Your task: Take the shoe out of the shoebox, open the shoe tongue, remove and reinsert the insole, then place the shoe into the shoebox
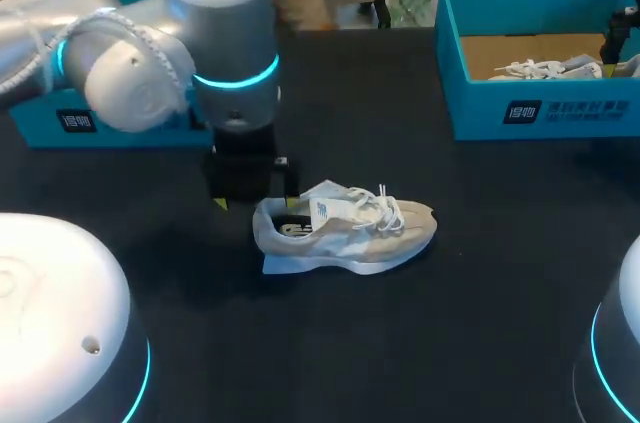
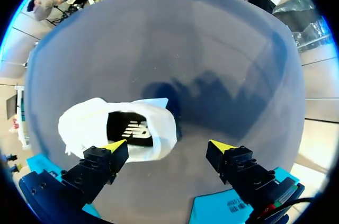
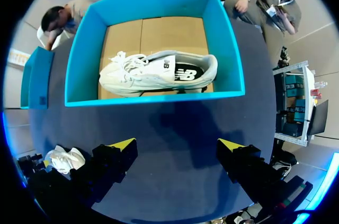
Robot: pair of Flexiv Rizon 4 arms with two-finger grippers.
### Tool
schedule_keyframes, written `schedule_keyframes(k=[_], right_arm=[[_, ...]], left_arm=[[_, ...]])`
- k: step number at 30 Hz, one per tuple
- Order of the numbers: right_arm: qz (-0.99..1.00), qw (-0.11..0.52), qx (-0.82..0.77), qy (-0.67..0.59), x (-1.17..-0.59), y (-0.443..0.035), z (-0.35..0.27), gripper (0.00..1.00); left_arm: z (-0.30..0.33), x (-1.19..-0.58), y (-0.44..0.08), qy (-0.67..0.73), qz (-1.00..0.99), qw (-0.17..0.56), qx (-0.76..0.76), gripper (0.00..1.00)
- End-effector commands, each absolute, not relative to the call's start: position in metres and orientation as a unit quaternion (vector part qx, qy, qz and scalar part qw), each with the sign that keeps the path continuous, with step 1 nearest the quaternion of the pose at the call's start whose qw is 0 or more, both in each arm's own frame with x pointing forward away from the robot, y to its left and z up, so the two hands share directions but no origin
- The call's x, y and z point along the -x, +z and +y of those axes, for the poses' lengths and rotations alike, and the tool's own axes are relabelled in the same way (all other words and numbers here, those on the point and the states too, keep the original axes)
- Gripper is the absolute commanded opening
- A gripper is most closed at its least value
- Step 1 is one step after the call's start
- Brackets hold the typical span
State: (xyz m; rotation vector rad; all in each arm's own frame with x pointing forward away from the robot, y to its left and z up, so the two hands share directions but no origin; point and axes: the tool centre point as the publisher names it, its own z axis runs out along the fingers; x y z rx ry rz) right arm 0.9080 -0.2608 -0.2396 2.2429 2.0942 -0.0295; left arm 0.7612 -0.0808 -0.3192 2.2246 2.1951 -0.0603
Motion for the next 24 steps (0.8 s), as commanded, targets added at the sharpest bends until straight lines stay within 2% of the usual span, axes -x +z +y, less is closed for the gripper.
schedule_keyframes(k=[1, 13, 24], right_arm=[[0.682, 0.037, -0.731, -0.009, -0.907, -0.239, -0.26, 1.0], [0.682, 0.037, -0.731, -0.009, -0.907, -0.239, -0.26, 1.0], [0.682, 0.037, -0.731, -0.009, -0.907, -0.239, -0.26, 1.0]], left_arm=[[-0.064, -0.759, -0.293, -0.053, 0.699, 0.049, -0.712, 1.0], [-0.047, -0.759, -0.262, -0.082, 0.701, 0.084, -0.704, 1.0], [-0.019, -0.767, -0.257, -0.112, 0.714, 0.074, -0.687, 1.0]])
